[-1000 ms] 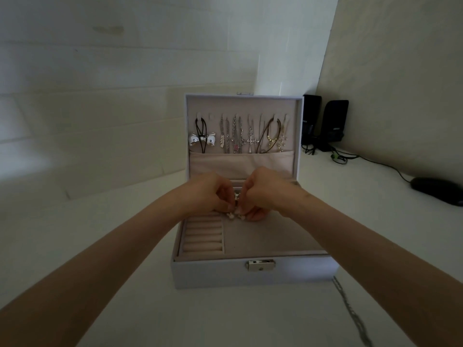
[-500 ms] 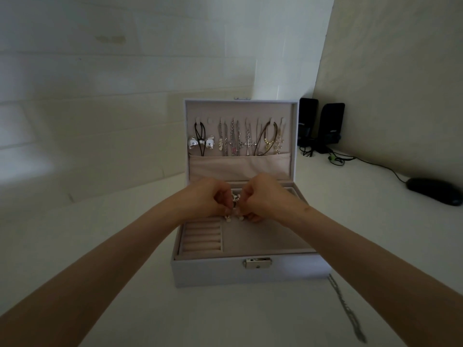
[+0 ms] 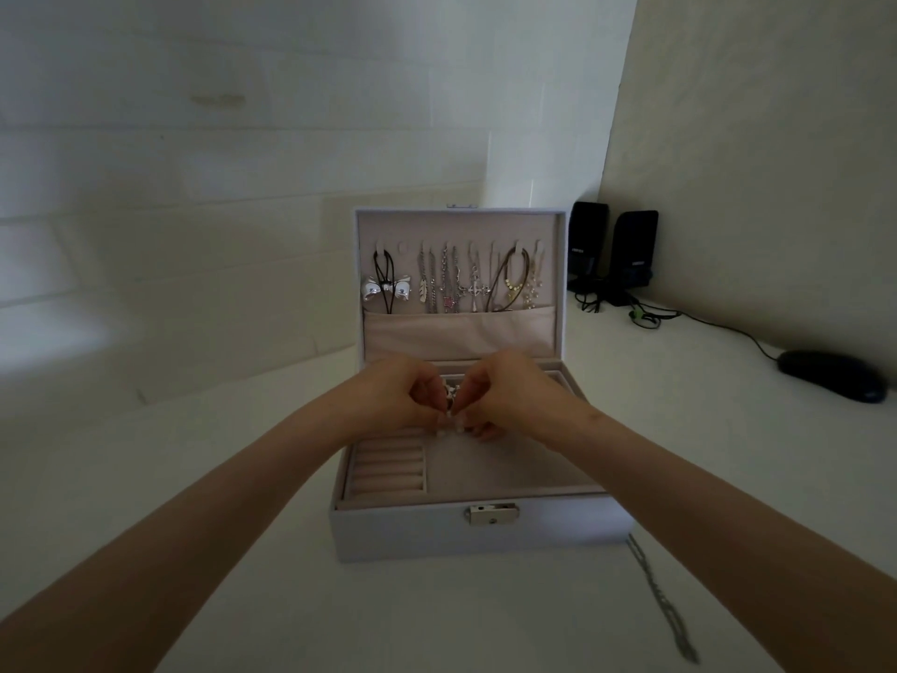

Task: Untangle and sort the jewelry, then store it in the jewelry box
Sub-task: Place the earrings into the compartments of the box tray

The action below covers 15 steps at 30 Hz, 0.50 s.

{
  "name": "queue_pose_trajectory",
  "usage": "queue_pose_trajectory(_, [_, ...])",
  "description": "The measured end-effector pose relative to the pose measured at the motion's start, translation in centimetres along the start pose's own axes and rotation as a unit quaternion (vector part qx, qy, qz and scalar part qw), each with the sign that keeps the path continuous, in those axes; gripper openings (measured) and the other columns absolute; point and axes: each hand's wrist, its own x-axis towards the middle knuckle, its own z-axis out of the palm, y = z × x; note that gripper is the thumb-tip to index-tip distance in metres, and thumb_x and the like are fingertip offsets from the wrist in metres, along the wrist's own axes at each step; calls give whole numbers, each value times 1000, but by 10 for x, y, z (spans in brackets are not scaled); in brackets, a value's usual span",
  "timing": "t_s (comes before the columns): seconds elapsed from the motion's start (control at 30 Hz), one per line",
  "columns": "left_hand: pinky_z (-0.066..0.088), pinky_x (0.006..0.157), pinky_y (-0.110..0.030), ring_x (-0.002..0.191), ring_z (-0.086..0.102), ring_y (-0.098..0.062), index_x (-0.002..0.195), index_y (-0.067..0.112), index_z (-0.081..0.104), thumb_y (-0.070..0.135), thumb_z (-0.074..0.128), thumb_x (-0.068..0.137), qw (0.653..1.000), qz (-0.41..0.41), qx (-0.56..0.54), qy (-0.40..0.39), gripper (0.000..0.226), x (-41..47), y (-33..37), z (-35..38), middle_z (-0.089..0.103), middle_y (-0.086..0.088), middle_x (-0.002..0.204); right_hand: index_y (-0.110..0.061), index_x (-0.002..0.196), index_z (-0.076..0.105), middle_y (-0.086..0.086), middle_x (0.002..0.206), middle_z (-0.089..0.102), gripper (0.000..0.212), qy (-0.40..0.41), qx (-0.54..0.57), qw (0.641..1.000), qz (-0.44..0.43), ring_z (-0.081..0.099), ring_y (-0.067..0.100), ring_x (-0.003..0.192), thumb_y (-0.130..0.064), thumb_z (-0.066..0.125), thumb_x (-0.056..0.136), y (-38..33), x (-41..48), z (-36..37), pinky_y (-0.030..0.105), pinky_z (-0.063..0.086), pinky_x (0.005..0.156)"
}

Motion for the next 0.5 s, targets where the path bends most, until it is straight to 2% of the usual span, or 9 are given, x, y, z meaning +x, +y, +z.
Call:
queue_pose_trajectory(0.07, [40, 62, -18, 61, 50, -4, 76, 24, 61, 15, 76, 77, 1000, -4, -2, 8, 17, -1, 0, 1, 57, 9, 68, -8, 73, 66, 10, 73, 64, 14, 5, 1, 1000, -15, 62, 16, 62, 4, 69, 80, 1, -1, 0, 25, 58, 62])
queue_pose_trajectory(0.13, [43, 65, -20, 64, 53, -6, 81, 20, 64, 16, 75, 77, 1000, -4, -9, 15, 13, -2, 1, 2, 59, 7, 71, -2, 85, 69, 7, 68, 63, 5, 6, 17, 1000, -23, 61, 13, 60, 2, 68, 81, 3, -2, 0, 21, 57, 59])
queue_pose_trajectory(0.2, [47, 69, -25, 72, 58, -12, 86, 18, 66, 16, 74, 79, 1000, -6, -9, 16, 11, -4, 1, 2, 65, 1, 78, 0, 95, 69, 4, 66, 63, 12, 8, 25, 999, -26, 61, 11, 59, 0, 68, 83, 4, -2, 0, 19, 56, 57])
queue_pose_trajectory(0.27, [48, 73, -26, 79, 62, -16, 87, 18, 67, 18, 73, 80, 1000, -7, -7, 21, 10, -6, 3, 2, 68, -2, 84, -4, 95, 69, 3, 66, 63, 11, 2, 33, 999, -30, 61, 10, 59, -2, 66, 85, 3, -5, 0, 19, 56, 57])
queue_pose_trajectory(0.3, [48, 71, -21, 78, 61, -15, 86, 18, 66, 18, 72, 81, 999, -7, -20, 40, 9, -7, 4, 1, 67, 1, 83, -7, 93, 68, 3, 68, 63, 8, 7, 43, 999, -32, 61, 10, 59, -4, 65, 86, 3, -7, -2, 19, 56, 57])
queue_pose_trajectory(0.33, [46, 68, -16, 77, 59, -12, 86, 19, 64, 18, 71, 82, 996, -12, -38, 82, 7, -6, 4, 0, 64, 5, 82, -9, 94, 68, 2, 70, 64, 8, 31, 52, 997, -37, 61, 10, 60, -7, 64, 87, 3, -8, -6, 20, 55, 57])
queue_pose_trajectory(0.4, [44, 75, -14, 87, 55, -11, 97, 17, 61, 19, 64, 88, 964, -38, -68, 255, 10, -2, 2, -10, 58, 5, 92, -12, 104, 66, -1, 82, 63, 15, 147, 36, 986, -66, 61, 9, 70, -14, 63, 89, 6, 0, -21, 20, 53, 63])
queue_pose_trajectory(0.47, [40, 99, -32, 113, 48, -22, 122, 9, 53, 24, 55, 94, 904, -81, -112, 405, 31, 9, 1, -26, 49, -9, 121, -13, 118, 59, 3, 104, 61, 28, 305, 17, 949, -82, 60, 15, 92, -21, 60, 90, 11, 16, -44, 31, 53, 83])
queue_pose_trajectory(0.5, [33, 107, -37, 125, 40, -27, 133, 7, 44, 29, 49, 97, 882, -120, -162, 426, 43, 16, 2, -35, 40, -13, 135, -12, 125, 54, 8, 117, 57, 36, 367, 19, 927, -77, 56, 21, 106, -24, 58, 91, 12, 25, -56, 39, 49, 93])
